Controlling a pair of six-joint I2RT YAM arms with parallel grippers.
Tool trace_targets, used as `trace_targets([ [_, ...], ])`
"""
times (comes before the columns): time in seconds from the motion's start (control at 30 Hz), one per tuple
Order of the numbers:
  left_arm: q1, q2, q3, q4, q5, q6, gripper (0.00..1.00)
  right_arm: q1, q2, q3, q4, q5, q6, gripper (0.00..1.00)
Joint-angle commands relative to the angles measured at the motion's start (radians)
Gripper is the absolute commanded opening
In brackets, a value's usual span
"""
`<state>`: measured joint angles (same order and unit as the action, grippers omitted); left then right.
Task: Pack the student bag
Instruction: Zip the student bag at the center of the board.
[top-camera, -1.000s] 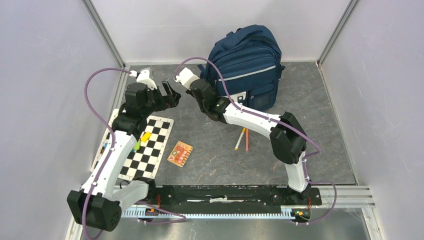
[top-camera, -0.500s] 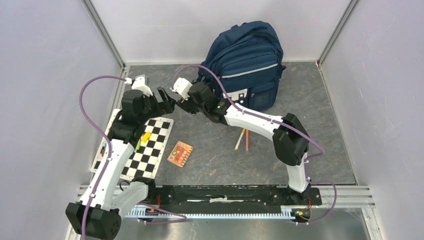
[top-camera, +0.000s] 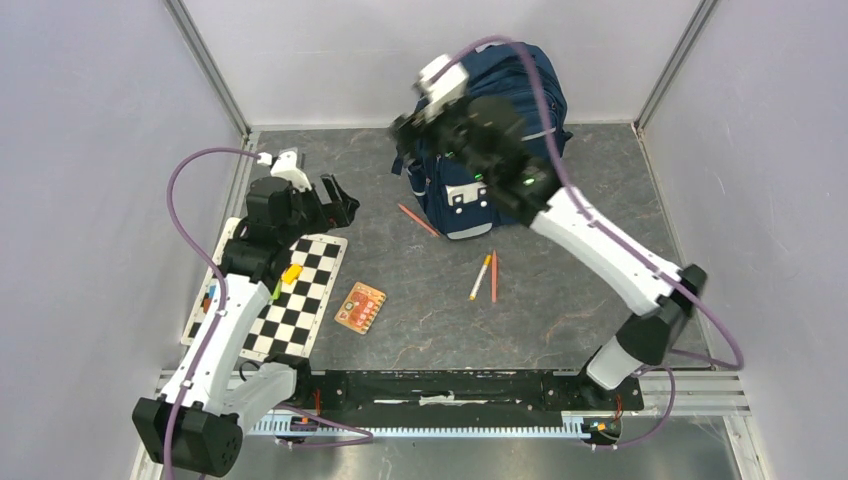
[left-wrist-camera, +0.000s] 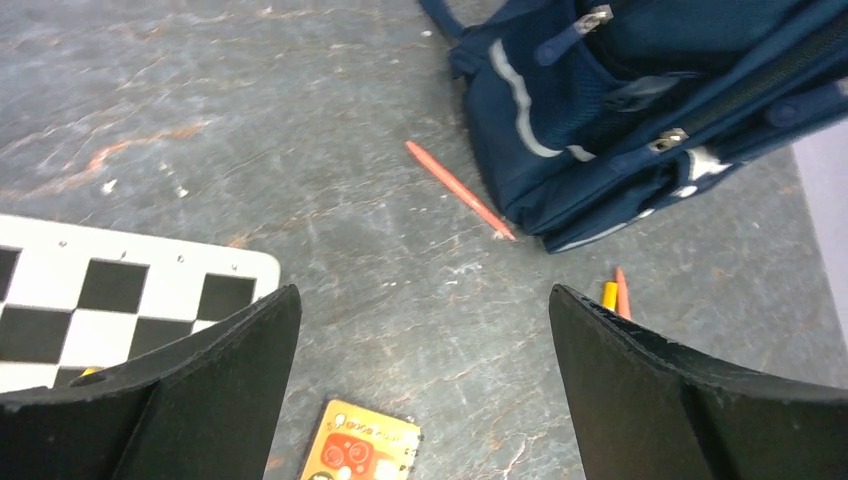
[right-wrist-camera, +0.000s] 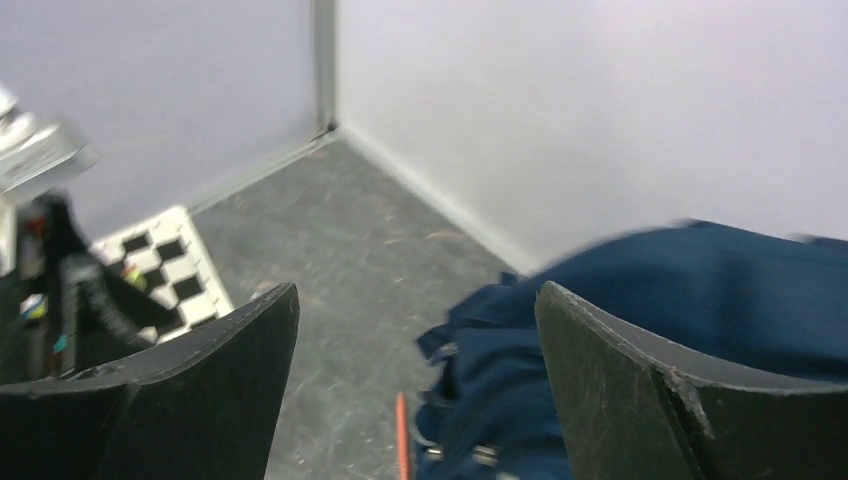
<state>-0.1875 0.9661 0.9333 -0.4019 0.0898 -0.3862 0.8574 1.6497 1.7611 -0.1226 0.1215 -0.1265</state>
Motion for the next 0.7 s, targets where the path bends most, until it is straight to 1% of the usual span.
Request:
trace_targets([
  [0.0,-0.005,0.007,0.007,0.149,0.215,0.064,0.97,-0.192,-0.117,-0.036,-0.071,-0.036,0.181,0.92],
  [0.07,-0.020,0.021,0.004,0.196,0.293,0.053,0.95,-0.276,-0.159,-0.104,-0.098,-0.042,0.198,0.91],
  [0.1,-0.039,0.029,0.007,0.205,0.305,0.045,0.95,-0.321,-0.176,-0.132,-0.113,-0.044,0.207,0.90],
  [0.17,-0.115,0.052,0.023,0.207,0.274,0.056,0.94,-0.418,-0.211,-0.198,-0.133,-0.074,0.254,0.89],
  [0.23,-0.210,0.082,0.030,0.211,0.207,0.077,0.95,-0.523,-0.251,-0.281,-0.129,-0.118,0.322,0.88],
  [0.3,-0.264,0.118,0.030,0.251,0.176,0.062,0.95,-0.602,-0.288,-0.357,-0.104,-0.169,0.376,0.87],
  [0.37,-0.287,0.168,0.016,0.334,0.175,0.006,0.95,-0.673,-0.329,-0.439,-0.065,-0.217,0.417,0.84],
  [0.43,-0.293,0.230,0.001,0.439,0.169,-0.038,0.90,-0.720,-0.367,-0.517,-0.033,-0.246,0.448,0.83],
  [0.5,-0.293,0.296,0.023,0.498,0.174,-0.042,0.82,-0.753,-0.403,-0.579,0.000,-0.273,0.474,0.81],
  [0.57,-0.294,0.374,0.077,0.526,0.205,-0.028,0.80,-0.770,-0.431,-0.616,0.013,-0.285,0.492,0.80],
  [0.67,-0.296,0.468,0.158,0.531,0.244,0.002,0.78,-0.779,-0.454,-0.630,0.023,-0.307,0.494,0.80],
])
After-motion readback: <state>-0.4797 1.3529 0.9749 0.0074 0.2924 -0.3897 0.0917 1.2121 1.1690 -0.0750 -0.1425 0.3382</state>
